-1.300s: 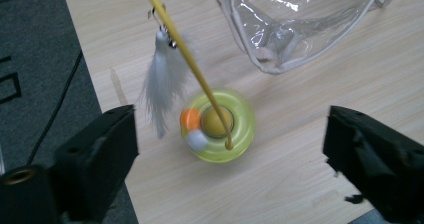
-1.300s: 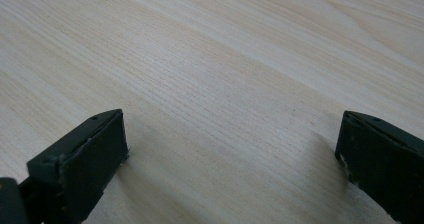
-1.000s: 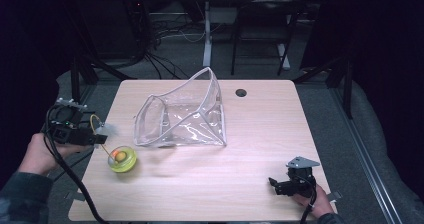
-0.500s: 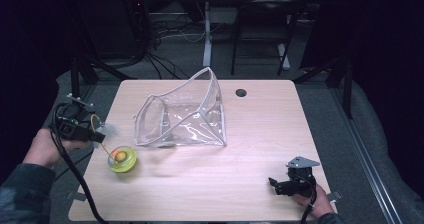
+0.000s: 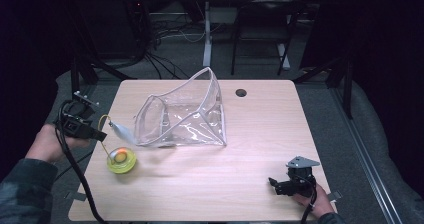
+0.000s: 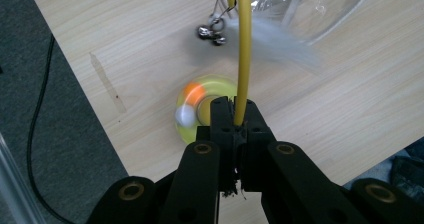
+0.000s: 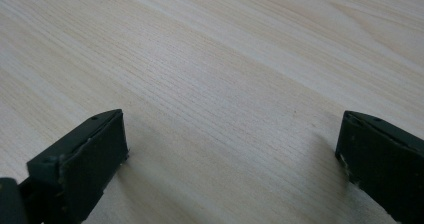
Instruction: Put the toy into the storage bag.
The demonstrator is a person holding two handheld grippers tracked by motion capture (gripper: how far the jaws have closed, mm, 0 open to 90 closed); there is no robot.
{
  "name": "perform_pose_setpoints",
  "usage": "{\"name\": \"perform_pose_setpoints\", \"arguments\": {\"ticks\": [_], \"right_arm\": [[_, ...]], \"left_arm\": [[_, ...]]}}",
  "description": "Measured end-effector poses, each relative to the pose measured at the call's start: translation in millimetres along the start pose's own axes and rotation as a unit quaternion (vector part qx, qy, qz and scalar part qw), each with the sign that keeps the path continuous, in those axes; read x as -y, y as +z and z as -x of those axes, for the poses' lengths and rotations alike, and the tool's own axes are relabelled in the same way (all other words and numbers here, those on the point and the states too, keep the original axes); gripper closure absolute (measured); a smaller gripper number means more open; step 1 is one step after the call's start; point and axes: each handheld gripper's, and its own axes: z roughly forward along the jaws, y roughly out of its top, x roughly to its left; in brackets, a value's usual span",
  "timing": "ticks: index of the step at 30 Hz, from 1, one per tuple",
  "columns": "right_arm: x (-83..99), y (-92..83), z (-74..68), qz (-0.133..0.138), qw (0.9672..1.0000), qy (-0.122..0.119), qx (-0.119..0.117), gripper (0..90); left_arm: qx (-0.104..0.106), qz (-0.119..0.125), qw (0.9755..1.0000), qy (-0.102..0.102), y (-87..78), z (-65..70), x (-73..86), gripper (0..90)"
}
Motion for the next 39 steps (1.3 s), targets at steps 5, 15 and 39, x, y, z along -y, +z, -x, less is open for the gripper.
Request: {"name": "perform_pose_setpoints", "arguments": {"ticks": [5,15,39], "right_arm": [[0.0,0.2,0.1,0.001,1.0,0.0,-0.001,0.0],[0.0,0.1,0.1,0.0,1.0,0.0,0.0,0.0],[0.0,0.1,0.0,0.0,1.0,0.0,0.0,0.0]], "left_arm": [[-0.004,-0.008,0.9999,0.01,-3.9,1.2,-3.9,87.9],[-0.006,-0.016,0.9995,0.027,-18.6,1.4,-9.2,88.0],[-0.018,-0.012,0.9986,0.048,-51.6,5.0,-23.9,88.0]]}}
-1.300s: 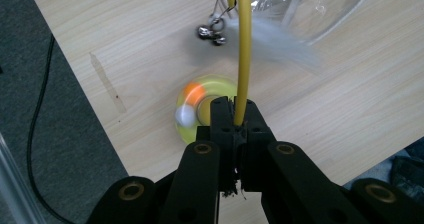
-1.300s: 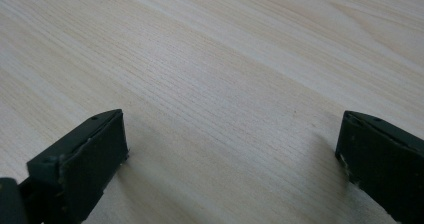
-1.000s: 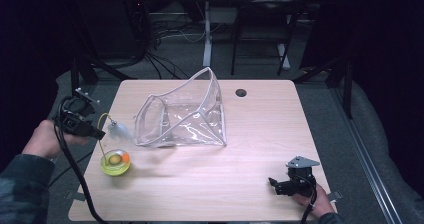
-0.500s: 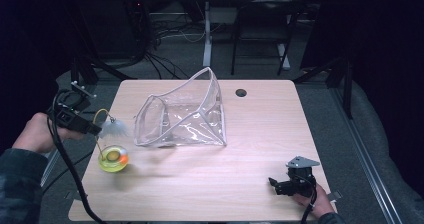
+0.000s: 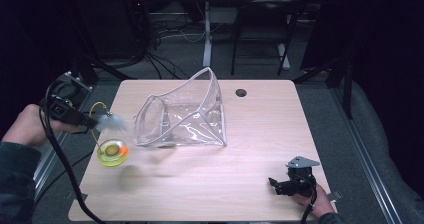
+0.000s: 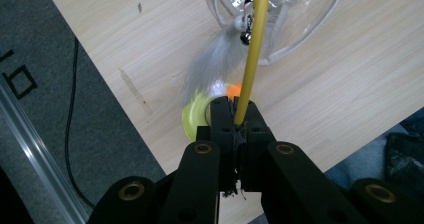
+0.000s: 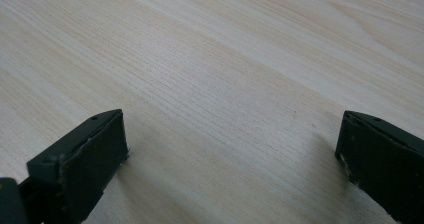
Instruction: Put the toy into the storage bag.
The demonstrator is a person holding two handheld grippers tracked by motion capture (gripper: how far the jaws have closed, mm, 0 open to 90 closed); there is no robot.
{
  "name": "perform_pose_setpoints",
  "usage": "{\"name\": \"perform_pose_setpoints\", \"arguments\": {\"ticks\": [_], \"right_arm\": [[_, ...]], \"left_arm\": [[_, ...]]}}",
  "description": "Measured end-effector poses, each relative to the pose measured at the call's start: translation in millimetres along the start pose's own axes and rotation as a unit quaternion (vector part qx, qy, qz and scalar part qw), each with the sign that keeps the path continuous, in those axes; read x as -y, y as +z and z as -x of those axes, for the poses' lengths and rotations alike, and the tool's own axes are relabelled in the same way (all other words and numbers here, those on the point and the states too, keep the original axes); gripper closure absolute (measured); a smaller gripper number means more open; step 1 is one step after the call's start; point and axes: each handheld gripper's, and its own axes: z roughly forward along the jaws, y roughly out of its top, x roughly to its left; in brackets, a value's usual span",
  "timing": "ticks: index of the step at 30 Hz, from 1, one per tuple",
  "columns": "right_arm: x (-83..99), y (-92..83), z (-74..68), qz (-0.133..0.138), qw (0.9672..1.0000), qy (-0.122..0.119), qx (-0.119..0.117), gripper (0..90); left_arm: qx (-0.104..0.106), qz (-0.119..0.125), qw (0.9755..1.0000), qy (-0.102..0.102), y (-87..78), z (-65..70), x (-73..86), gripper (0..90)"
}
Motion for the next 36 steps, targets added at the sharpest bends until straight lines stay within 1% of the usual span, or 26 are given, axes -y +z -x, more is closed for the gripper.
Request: {"name": "perform_pose_setpoints", "arguments": {"ticks": [3,9,12,15,24,28,32,36], "right_arm": [[0.0,0.1,0.1,0.001,1.0,0.0,0.0,0.0],[0.1,0.2,0.2,0.001,1.0,0.0,-0.001,0.0],[0.1,0.2,0.1,0.001,1.0,0.0,0.0,0.0],[0.0,0.0,0.1,0.0,1.0,0.0,0.0,0.0],[0.0,0.1,0.2,0.0,1.0,0.0,-0.001,0.0],[0.0,0.2,0.2,0.001,1.0,-0.001,-0.001,0.0],[0.0,0.2,0.2,0.0,1.0,0.0,-0.001,0.0],[0.0,0.2,0.2,0.001,1.0,-0.001,-0.001,0.0]], "left_arm": [[-0.005,0.0,1.0,0.003,-6.8,0.9,-3.8,88.0],[-0.01,-0.002,0.9999,0.01,-15.1,3.6,-9.6,88.0],[-0.011,-0.002,0.9999,0.013,-17.2,5.1,-11.9,88.0],[-0.014,-0.005,0.9997,0.019,-20.6,6.4,-15.7,88.0],[-0.02,-0.005,0.9995,0.025,-27.6,8.1,-20.9,88.0],[-0.024,-0.008,0.9992,0.03,-30.9,9.0,-23.6,88.1],[-0.027,-0.011,0.999,0.035,-36.8,10.3,-28.4,88.0],[-0.031,-0.009,0.9988,0.038,-41.7,11.4,-32.3,88.0]]}}
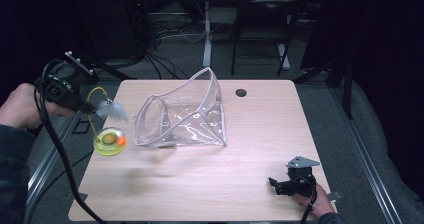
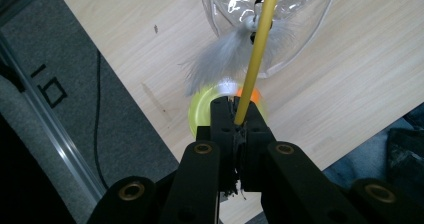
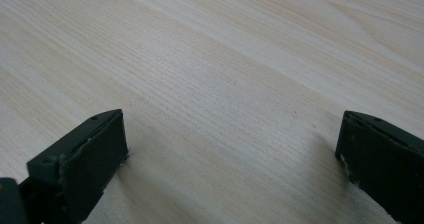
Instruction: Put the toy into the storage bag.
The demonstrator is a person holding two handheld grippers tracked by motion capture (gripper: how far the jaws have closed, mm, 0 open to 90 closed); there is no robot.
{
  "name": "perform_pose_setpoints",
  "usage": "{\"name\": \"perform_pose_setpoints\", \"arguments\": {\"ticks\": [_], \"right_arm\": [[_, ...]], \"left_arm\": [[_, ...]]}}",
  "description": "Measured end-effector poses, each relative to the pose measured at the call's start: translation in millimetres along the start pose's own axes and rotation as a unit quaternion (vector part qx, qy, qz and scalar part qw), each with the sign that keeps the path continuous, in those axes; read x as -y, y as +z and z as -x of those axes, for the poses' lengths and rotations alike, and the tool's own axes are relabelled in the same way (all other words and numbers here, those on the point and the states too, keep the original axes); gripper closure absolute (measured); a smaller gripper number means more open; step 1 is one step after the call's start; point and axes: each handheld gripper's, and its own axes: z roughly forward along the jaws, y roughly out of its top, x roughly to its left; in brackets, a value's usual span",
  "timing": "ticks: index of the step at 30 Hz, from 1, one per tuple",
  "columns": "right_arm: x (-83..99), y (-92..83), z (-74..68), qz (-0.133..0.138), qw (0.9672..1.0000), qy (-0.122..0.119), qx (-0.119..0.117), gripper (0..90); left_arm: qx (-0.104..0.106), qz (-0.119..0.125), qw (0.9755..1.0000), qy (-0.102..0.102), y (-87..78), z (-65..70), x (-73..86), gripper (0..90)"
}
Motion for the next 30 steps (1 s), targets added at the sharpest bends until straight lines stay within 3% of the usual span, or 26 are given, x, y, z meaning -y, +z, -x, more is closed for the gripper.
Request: {"name": "perform_pose_setpoints", "arguments": {"ticks": [30], "right_arm": [[-0.1,-0.1,0.3,-0.001,1.0,-0.002,0.001,0.0]], "left_arm": [[-0.023,-0.012,0.9996,0.003,-30.0,-3.6,-33.2,88.0]]}}
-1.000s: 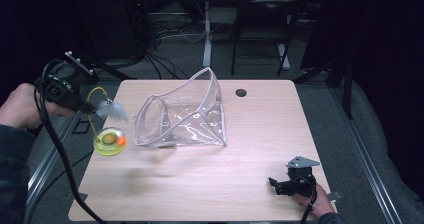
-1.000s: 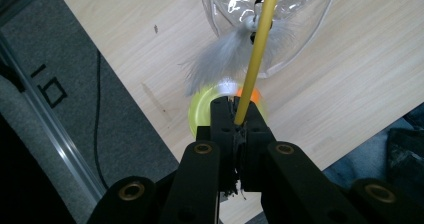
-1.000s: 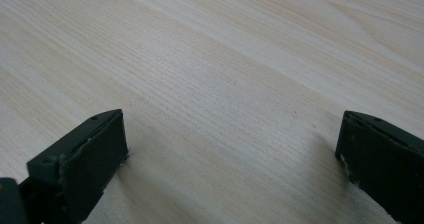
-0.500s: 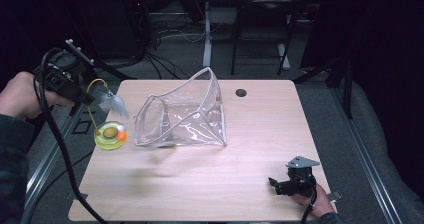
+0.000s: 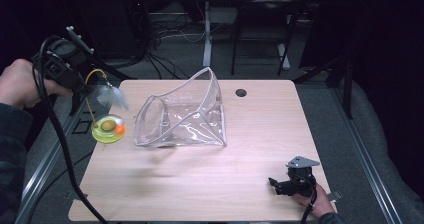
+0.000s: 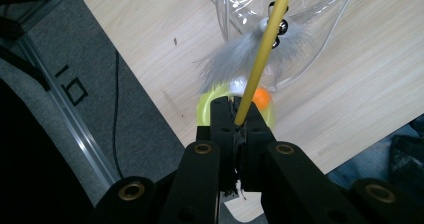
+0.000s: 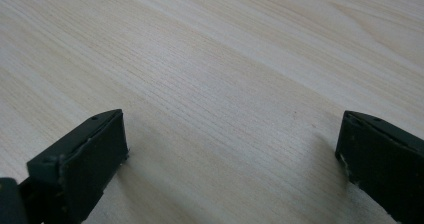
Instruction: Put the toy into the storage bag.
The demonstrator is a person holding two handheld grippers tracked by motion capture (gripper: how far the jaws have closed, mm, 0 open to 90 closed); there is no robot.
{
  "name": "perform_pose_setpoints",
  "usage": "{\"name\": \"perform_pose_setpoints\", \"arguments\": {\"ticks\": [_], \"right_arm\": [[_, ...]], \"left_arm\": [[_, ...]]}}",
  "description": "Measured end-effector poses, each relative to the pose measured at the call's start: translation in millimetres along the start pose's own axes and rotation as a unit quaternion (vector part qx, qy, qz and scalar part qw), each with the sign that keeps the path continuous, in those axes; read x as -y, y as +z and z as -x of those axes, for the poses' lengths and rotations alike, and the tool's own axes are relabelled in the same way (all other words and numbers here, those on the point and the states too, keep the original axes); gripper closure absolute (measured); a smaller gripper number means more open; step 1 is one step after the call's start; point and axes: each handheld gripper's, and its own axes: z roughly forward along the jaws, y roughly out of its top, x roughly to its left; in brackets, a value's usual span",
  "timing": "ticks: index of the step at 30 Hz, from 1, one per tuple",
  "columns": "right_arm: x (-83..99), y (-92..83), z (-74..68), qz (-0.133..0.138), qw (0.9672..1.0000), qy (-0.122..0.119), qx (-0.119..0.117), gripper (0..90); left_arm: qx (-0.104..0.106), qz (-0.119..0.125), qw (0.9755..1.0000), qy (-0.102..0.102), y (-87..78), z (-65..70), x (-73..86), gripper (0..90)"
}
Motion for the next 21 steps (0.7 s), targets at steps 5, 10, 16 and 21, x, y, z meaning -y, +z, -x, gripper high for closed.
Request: {"name": "perform_pose_setpoints", "arguments": {"ticks": [5,10,16,21], "right_arm": [[0.0,0.1,-0.1,0.001,1.0,0.001,-0.001,0.0],[0.0,0.0,0.0,0.0,1.0,0.0,0.0,0.0],[0.0,0.0,0.1,0.0,1.0,0.0,0.0,0.0],[0.0,0.1,0.1,0.0,1.0,0.0,0.0,0.0]], "left_arm": [[-0.001,0.001,1.0,0.004,-3.3,2.2,-8.3,88.1],[-0.003,-0.007,0.9999,0.009,-4.6,5.4,-17.0,88.0],[-0.008,-0.006,0.9998,0.015,-6.8,8.4,-26.2,88.1],[-0.011,-0.005,0.9996,0.025,-12.8,11.4,-34.0,88.1]]}}
